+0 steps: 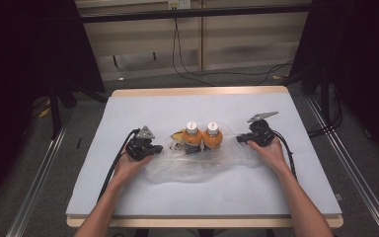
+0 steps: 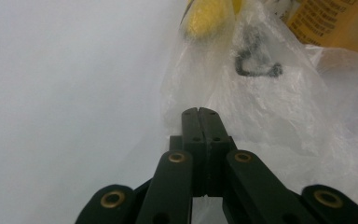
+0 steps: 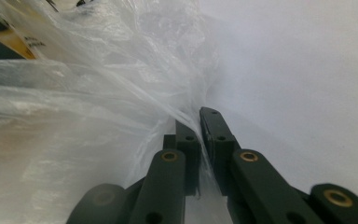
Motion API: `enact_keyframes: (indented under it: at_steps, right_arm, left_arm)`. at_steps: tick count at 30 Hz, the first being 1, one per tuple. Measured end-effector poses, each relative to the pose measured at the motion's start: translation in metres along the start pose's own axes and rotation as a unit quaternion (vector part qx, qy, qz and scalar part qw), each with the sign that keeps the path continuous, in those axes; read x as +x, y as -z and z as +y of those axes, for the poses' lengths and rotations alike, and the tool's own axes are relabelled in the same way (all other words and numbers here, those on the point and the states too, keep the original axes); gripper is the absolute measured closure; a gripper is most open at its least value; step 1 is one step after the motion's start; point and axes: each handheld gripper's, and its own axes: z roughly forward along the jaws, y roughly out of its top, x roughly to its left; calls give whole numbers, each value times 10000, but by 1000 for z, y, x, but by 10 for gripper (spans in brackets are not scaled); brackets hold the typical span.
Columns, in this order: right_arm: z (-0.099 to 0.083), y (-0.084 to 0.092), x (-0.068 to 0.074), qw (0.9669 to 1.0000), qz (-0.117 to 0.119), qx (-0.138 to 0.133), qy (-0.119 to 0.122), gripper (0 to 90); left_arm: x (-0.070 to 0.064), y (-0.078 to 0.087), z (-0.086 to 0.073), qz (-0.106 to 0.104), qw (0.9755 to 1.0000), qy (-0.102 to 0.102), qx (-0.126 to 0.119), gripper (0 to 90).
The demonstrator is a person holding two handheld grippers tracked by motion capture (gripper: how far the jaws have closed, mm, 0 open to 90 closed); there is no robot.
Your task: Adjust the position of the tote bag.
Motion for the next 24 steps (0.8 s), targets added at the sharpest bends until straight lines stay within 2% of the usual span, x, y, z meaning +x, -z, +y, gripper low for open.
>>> enact_keyframes:
  at_steps: [2,5,7,9,10,12,14,16,20,24]
  right_arm:
    - [-1,0,-1,10000,8,-35,16,863]
    - [-2,-1,-1,9999,-24,-102,45,859]
    - [-2,0,1,9999,-73,-86,41,800]
    - [0,1,2,9997,-211,-64,117,758]
    - [0,3,1,9998,-179,-113,51,737]
    - [2,10,-1,9996,-111,-248,19,662]
    - [5,16,0,9993,-55,-360,-23,613]
    - [8,22,2,9990,-30,-440,17,553]
    - [16,37,10,9974,-10,-717,119,475]
    - [22,53,12,9955,79,-937,128,446]
  left_arm:
    - [2,2,-1,105,9999,-80,41,900]
    - [4,2,-3,96,10000,-16,-3,900]
    - [4,3,-4,76,9999,96,-35,900]
    - [6,5,-5,-73,9998,137,-85,886]
    - [7,6,-7,-190,9993,245,-227,858]
    - [8,12,-6,-217,9988,285,-333,809]
    - [9,18,-4,-275,9971,416,-573,751]
    - [8,24,0,-199,9968,382,-679,708]
    - [3,37,9,-210,9950,342,-909,614]
    - [-4,49,18,-121,9934,231,-1118,558]
